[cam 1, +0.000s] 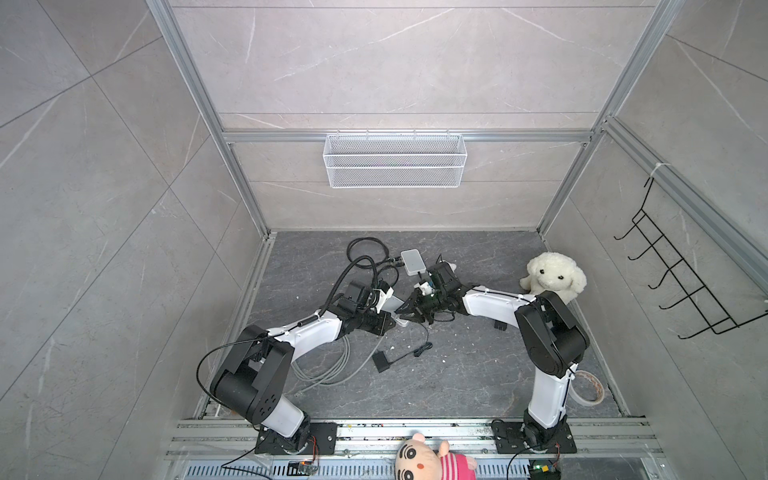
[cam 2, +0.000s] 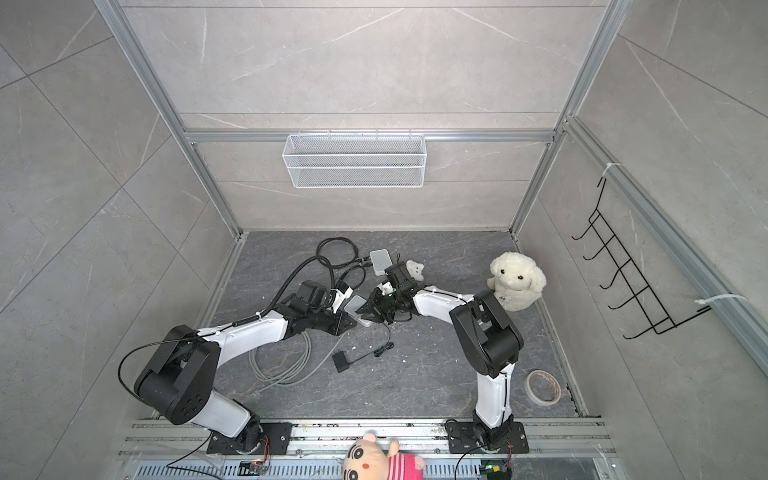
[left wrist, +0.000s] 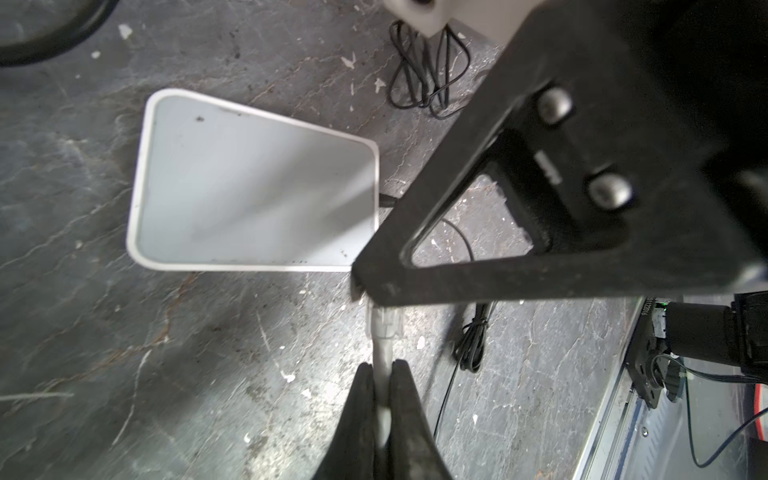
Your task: Insert the plug into the switch port
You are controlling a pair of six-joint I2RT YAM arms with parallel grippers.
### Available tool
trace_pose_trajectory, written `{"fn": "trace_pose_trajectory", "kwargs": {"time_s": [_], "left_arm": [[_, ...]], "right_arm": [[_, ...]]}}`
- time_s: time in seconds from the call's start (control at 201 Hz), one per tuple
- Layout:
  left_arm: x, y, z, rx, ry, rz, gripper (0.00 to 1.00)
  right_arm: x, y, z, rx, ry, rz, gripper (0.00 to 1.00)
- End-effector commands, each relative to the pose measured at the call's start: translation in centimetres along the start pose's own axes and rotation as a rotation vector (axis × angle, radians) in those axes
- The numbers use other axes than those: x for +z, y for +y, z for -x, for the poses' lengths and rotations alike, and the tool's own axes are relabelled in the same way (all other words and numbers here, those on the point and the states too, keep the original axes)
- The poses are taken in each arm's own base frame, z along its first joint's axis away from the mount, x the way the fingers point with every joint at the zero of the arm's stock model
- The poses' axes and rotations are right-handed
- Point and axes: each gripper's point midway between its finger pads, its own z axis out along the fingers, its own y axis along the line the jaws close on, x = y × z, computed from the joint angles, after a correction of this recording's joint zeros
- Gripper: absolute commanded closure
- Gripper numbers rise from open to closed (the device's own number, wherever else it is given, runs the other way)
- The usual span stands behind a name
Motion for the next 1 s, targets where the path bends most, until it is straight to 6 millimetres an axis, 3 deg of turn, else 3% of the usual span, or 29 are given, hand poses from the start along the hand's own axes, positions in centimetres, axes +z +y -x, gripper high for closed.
{"fn": "trace_pose_trajectory", "kwargs": {"time_s": [0.0,0.483,0.642,0.99], "left_arm": [[-0.6,-0.7,0.3,0.040,0.017,-0.041,1.00],[-0.7,-0.2,-0.4,0.033,0.039,-0.041,1.00],[-0.9,-0.4,-0.2,0.045,0.039,-0.055,1.00],[-0.7,-0.5,0.0,0.041,0.040,-0.062,1.00]], "right_arm": [[-1.4,1.2,0.2,-0.070,-0.023,-0.018,0.70],[-1.3,1.2,0.4,-0.072,-0.038,-0.005,0.70],[-0.8,1.4,0.0,-0.076,-0.010,0.011,0.74],[0.6,1.7,-0.9,-0.088,0.046,0.014,0.73]]}}
